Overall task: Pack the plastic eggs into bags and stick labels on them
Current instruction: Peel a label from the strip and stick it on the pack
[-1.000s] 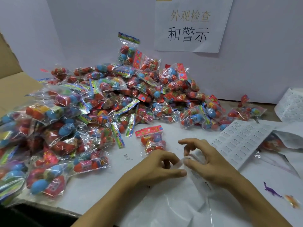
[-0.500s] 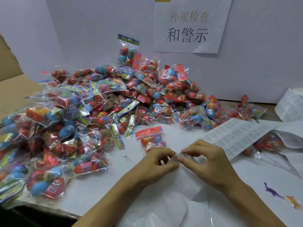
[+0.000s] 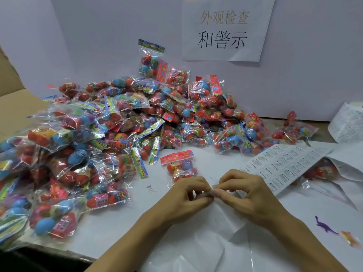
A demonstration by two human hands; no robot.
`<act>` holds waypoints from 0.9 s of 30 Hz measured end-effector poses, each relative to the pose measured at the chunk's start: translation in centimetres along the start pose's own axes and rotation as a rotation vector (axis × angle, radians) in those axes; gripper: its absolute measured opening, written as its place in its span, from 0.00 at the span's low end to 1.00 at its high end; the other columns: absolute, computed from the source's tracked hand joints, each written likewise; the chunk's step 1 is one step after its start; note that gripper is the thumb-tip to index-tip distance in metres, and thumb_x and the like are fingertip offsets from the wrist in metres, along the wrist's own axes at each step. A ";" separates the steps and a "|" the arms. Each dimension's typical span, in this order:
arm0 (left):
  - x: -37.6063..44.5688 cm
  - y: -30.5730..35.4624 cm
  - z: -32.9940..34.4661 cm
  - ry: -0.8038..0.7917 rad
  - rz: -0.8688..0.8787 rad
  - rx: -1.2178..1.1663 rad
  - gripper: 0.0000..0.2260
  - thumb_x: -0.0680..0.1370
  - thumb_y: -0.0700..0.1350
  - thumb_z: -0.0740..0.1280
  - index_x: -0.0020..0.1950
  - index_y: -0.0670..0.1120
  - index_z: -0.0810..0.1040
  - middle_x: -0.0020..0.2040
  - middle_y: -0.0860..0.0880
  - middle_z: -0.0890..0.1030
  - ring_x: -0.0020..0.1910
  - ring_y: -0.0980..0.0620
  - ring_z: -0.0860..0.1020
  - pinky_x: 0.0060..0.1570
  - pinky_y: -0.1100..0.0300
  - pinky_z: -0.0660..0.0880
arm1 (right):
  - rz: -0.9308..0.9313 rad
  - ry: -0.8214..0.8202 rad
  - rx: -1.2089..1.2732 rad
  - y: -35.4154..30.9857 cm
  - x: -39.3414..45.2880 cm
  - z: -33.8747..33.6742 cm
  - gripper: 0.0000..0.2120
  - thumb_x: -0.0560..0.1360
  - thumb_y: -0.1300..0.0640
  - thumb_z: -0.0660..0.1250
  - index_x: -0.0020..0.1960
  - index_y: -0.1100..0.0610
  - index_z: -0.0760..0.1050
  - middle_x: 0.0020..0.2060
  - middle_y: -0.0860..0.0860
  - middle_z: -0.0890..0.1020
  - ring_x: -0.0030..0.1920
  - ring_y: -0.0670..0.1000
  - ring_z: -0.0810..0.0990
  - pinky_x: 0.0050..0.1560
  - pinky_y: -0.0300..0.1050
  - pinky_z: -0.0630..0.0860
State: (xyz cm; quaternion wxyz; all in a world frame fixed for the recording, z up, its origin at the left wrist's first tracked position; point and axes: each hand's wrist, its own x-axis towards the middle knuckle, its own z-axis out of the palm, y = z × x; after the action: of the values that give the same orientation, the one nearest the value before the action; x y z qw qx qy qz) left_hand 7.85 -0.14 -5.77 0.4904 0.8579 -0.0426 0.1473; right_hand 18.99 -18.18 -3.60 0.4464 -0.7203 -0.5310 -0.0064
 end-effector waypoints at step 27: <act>0.0 0.2 0.5 0.020 0.211 0.239 0.09 0.84 0.42 0.64 0.47 0.40 0.79 0.39 0.51 0.71 0.37 0.52 0.70 0.36 0.55 0.68 | 0.019 0.039 0.045 -0.2 0.2 0.2 0.03 0.71 0.61 0.74 0.40 0.56 0.86 0.36 0.46 0.82 0.38 0.50 0.81 0.36 0.45 0.77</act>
State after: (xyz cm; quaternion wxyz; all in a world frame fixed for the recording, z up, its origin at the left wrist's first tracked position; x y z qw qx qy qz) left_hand 7.96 -0.67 -5.88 0.3668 0.8995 -0.1098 0.2107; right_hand 18.81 -17.90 -3.45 0.4727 -0.7148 -0.5153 -0.0041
